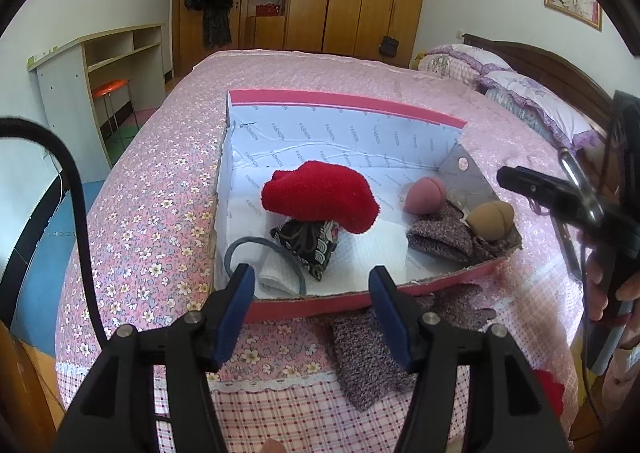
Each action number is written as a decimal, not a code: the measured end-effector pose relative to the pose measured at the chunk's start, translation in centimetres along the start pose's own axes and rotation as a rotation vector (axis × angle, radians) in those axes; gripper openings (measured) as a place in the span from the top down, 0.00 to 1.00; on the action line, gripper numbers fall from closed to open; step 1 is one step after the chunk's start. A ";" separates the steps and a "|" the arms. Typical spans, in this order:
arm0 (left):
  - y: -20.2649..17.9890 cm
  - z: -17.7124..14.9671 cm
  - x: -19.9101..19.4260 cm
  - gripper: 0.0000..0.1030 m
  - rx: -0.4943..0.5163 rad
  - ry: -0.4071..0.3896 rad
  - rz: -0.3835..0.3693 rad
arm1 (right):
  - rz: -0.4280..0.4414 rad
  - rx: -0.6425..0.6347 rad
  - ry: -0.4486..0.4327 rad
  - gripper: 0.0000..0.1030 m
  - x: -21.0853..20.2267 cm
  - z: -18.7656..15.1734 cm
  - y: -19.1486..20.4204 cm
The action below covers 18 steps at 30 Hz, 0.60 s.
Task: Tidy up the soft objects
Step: 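Withdraw both grippers from the box toward the grey knit sock on the bed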
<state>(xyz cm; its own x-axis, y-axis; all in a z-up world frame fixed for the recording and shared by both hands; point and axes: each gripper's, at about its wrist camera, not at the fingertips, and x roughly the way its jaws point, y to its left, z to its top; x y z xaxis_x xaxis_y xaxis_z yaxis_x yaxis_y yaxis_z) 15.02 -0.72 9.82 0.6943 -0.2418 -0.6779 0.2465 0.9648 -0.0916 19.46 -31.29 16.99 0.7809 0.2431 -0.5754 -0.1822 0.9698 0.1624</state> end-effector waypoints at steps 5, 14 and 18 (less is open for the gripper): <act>-0.1 -0.1 -0.2 0.39 0.006 0.012 -0.003 | 0.014 0.000 -0.009 0.57 -1.1 -0.4 0.4; -0.3 -0.5 -1.3 0.39 0.013 -0.004 -0.011 | 0.053 -0.022 0.012 0.57 -3.1 -2.8 2.3; -0.1 -0.9 -1.8 0.39 0.012 -0.003 -0.005 | 0.079 -0.027 0.036 0.57 -4.0 -4.5 3.5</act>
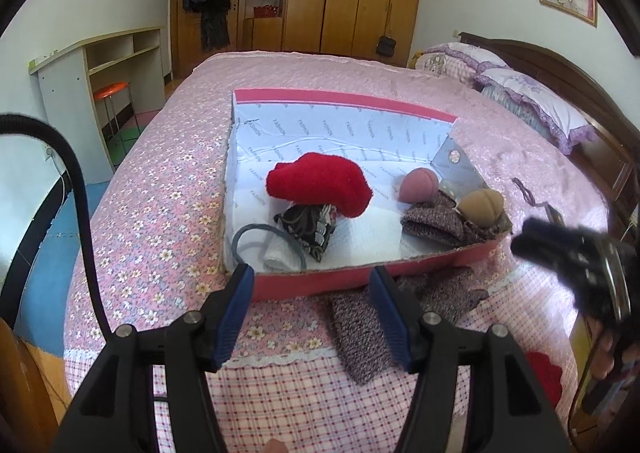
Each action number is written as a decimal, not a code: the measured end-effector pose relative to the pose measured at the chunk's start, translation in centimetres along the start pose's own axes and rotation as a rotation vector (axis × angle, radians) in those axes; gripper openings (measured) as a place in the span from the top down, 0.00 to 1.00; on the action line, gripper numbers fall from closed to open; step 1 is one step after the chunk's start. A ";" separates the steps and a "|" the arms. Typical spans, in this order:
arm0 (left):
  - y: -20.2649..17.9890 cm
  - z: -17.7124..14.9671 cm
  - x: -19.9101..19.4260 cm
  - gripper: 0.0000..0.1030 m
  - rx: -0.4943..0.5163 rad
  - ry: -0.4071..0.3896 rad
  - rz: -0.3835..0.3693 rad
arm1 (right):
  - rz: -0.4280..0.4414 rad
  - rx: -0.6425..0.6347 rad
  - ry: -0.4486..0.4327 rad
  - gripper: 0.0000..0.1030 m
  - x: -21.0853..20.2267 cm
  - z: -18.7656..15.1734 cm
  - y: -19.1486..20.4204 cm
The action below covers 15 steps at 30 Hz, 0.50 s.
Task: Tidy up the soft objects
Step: 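Withdraw both grippers from the box toward the grey knit sock on the bed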
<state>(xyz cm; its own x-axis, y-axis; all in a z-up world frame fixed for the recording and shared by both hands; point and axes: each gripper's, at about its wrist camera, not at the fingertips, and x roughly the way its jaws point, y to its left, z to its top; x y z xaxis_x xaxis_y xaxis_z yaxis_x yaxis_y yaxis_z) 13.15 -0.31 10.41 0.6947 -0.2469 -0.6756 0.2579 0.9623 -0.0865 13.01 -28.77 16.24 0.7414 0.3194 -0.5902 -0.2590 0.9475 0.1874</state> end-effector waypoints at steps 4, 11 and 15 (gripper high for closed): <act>0.2 -0.6 -0.5 0.39 0.002 0.003 0.016 | 0.025 -0.010 0.037 0.57 -0.4 -2.2 1.5; 0.4 -2.0 -1.4 0.39 -0.003 0.019 0.023 | 0.066 -0.002 0.123 0.57 -0.5 -6.1 3.7; 0.5 -2.9 -1.8 0.39 -0.001 0.030 0.027 | 0.092 0.004 0.158 0.57 -0.6 -7.8 4.5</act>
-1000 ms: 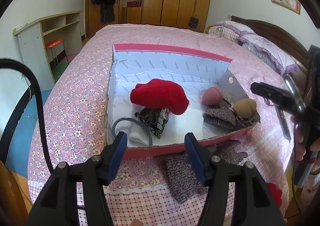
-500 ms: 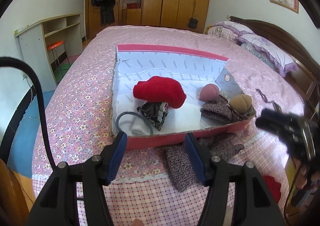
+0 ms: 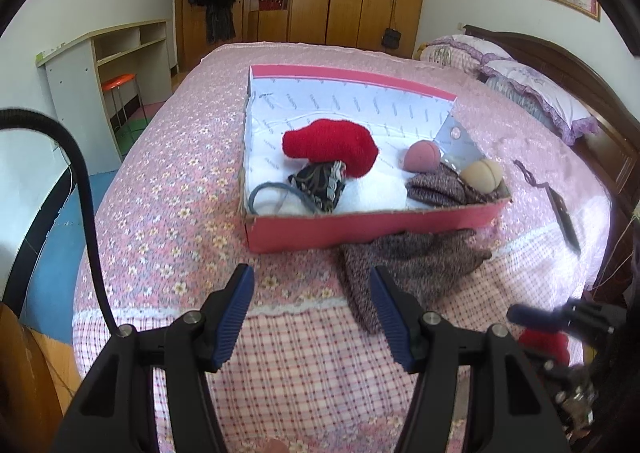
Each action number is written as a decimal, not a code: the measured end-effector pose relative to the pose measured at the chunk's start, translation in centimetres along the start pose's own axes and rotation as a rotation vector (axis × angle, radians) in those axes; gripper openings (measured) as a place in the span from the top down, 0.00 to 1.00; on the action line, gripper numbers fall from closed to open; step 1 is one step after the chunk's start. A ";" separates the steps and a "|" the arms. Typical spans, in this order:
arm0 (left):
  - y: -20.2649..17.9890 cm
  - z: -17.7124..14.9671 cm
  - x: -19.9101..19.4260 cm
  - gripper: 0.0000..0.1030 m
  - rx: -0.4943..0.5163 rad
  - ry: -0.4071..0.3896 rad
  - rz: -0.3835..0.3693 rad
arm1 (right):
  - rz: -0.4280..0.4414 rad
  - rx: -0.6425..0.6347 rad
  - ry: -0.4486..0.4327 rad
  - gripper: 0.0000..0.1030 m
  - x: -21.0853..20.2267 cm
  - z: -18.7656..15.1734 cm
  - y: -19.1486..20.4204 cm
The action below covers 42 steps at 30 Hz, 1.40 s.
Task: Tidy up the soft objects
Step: 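Withdraw both grippers from the box toward the grey knit sock on the bed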
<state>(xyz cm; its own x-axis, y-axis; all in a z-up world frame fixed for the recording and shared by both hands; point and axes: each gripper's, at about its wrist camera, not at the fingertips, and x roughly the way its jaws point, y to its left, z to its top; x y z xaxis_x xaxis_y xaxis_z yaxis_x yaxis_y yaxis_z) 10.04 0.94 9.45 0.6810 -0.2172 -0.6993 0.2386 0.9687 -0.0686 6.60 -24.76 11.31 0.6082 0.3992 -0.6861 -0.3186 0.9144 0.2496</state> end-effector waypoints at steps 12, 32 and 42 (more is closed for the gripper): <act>0.3 -2.0 -0.9 0.39 -0.015 0.011 -0.004 | 0.000 -0.029 0.062 0.62 1.0 -3.9 2.7; -1.4 -2.5 0.5 0.39 -0.005 0.052 -0.056 | 0.017 -0.108 0.007 0.96 -0.1 -4.1 4.2; -4.0 -1.7 2.7 0.34 0.013 0.088 -0.116 | -0.052 -0.037 -0.067 0.96 -2.7 -2.2 0.7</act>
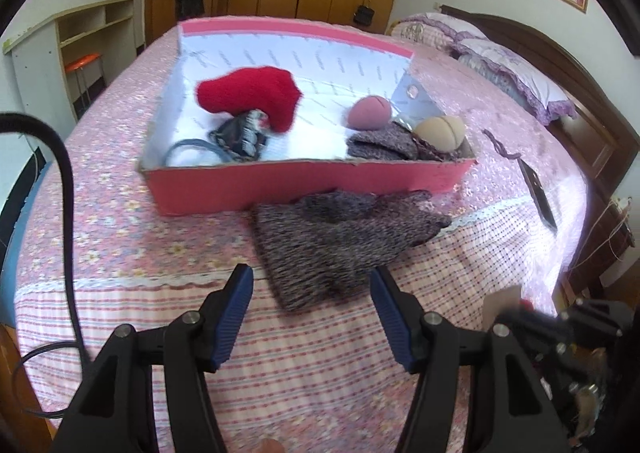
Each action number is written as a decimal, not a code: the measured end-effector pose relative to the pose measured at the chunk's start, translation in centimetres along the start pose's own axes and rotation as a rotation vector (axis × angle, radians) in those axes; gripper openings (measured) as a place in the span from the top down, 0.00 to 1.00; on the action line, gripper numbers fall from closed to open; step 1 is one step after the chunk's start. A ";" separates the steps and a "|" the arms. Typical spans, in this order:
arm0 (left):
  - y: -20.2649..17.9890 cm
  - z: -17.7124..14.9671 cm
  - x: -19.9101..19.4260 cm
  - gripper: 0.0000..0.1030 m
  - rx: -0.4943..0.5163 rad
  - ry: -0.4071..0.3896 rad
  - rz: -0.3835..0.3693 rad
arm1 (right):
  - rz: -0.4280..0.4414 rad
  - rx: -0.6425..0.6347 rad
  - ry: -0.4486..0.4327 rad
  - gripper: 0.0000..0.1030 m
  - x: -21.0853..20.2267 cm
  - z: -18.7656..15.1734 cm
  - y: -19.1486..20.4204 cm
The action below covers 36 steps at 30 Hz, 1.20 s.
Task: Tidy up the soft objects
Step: 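Withdraw both grippers from the box toward the grey knit sock on the bed, then lower the left gripper onto the grey knit sock and close it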
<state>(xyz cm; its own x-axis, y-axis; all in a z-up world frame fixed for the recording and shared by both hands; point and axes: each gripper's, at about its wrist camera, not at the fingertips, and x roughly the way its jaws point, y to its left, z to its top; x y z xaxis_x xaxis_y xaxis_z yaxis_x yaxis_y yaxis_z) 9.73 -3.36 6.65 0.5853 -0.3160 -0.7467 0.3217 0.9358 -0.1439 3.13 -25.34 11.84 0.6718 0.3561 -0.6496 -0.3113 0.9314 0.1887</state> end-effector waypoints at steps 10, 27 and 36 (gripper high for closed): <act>-2.5 0.9 3.5 0.21 0.037 0.047 0.012 | -0.032 0.070 -0.023 0.96 -0.4 -0.2 -3.4; -6.2 1.8 6.8 0.33 0.146 0.006 0.189 | -0.012 0.145 -0.023 0.96 0.5 -1.1 -6.2; -4.2 2.2 5.4 0.81 0.066 -0.018 0.181 | -0.012 0.149 -0.021 0.96 0.7 -1.1 -6.2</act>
<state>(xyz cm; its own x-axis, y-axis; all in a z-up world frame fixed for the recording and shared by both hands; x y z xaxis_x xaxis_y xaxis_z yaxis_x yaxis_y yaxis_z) 13.16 -9.33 4.63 0.6509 -0.1471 -0.7448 0.2577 0.9656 0.0345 4.85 -30.94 9.40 0.6894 0.3447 -0.6372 -0.2005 0.9360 0.2893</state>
